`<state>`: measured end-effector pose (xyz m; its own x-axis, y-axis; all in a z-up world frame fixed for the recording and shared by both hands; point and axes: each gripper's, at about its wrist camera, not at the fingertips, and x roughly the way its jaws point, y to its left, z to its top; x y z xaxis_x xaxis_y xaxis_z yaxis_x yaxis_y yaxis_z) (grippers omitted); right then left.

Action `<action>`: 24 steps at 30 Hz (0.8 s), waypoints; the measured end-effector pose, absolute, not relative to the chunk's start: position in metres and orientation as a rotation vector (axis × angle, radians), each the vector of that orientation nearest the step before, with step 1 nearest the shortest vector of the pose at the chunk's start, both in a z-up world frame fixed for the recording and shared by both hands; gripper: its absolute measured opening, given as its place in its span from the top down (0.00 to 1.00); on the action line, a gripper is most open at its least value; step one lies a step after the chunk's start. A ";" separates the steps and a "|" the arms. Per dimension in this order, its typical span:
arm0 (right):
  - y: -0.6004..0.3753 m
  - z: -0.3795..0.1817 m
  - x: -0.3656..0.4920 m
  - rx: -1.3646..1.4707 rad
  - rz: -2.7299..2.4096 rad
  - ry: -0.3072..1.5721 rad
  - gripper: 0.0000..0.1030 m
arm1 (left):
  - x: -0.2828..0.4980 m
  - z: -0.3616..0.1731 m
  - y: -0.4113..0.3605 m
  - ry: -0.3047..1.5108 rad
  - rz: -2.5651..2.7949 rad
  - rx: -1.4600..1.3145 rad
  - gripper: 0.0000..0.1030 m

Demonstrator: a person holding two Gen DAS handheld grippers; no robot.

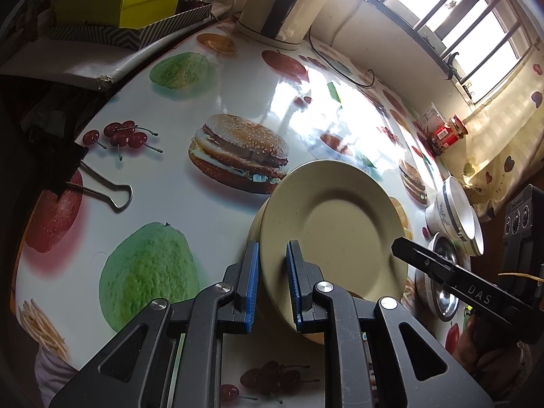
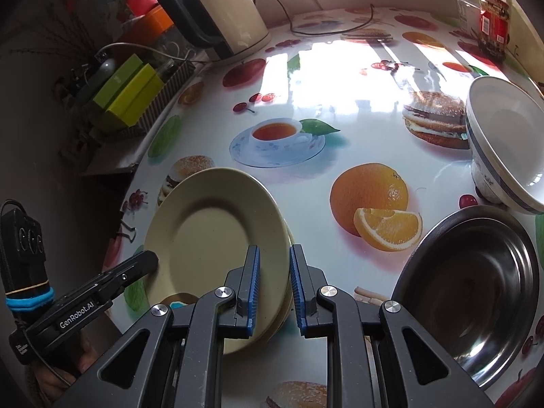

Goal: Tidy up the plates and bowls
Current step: 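Hold the plates upright in both tools beside the steel bowl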

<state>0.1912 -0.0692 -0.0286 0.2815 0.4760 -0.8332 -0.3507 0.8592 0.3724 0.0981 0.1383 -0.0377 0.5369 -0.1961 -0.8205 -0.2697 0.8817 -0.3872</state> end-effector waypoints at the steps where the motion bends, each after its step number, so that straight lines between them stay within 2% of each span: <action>1: -0.069 -0.029 0.191 0.125 0.557 1.161 0.83 | 0.098 -0.038 0.138 1.016 0.047 -0.513 0.84; 24: -0.069 -0.033 0.188 0.128 0.559 1.169 0.81 | 0.094 -0.039 0.138 1.008 0.056 -0.504 0.84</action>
<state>0.1881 -0.0690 -0.0327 0.2728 0.4784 -0.8347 -0.3493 0.8576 0.3774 0.0938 0.1376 -0.0389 0.5424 -0.1837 -0.8198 -0.2728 0.8844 -0.3787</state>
